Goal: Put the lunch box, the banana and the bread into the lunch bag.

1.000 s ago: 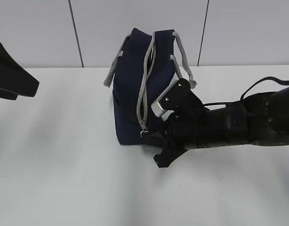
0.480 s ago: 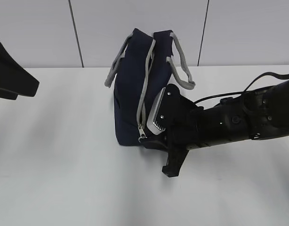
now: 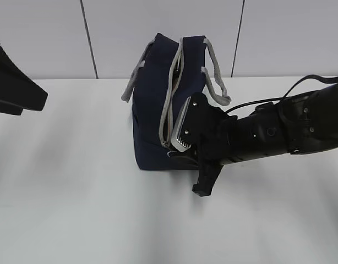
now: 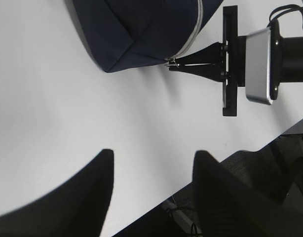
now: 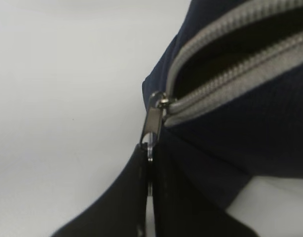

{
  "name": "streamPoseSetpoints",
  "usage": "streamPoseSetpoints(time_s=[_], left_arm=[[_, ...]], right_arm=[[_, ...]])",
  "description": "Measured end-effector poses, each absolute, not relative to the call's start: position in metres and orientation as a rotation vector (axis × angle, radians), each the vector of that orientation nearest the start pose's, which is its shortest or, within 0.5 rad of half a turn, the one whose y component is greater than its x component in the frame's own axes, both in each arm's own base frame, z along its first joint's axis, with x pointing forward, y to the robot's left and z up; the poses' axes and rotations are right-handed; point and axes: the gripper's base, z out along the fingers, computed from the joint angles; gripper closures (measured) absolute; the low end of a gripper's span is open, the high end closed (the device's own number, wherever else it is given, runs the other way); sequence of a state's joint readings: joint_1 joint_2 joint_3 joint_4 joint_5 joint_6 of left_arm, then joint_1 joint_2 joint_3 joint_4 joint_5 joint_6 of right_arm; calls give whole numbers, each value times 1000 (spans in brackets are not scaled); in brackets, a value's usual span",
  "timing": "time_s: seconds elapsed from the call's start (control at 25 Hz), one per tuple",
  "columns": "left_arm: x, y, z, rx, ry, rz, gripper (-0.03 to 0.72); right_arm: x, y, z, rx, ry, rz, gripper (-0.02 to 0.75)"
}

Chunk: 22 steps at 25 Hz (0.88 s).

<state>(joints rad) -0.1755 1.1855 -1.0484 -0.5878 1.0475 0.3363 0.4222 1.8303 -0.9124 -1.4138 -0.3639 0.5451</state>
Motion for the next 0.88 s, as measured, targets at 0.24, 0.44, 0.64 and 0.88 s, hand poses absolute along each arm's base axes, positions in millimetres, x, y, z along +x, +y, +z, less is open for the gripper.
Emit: streamPoseSetpoints(time_s=[0.24,0.44,0.64,0.88], left_arm=[[213,-82,341,420,2505,-710,317],[214,-82,342,414,2497,-709,317],[214,-82,342,413,2496,-710,317],[214,-82,342,413,2496,-710,317]], right_arm=[[312,176,158,-1503,1715,209,754],[311,178,158,-1501,1711,231,754],[311,178,158,-1457,1753,260,754],[314,179,162,-1420,1760,268,754]])
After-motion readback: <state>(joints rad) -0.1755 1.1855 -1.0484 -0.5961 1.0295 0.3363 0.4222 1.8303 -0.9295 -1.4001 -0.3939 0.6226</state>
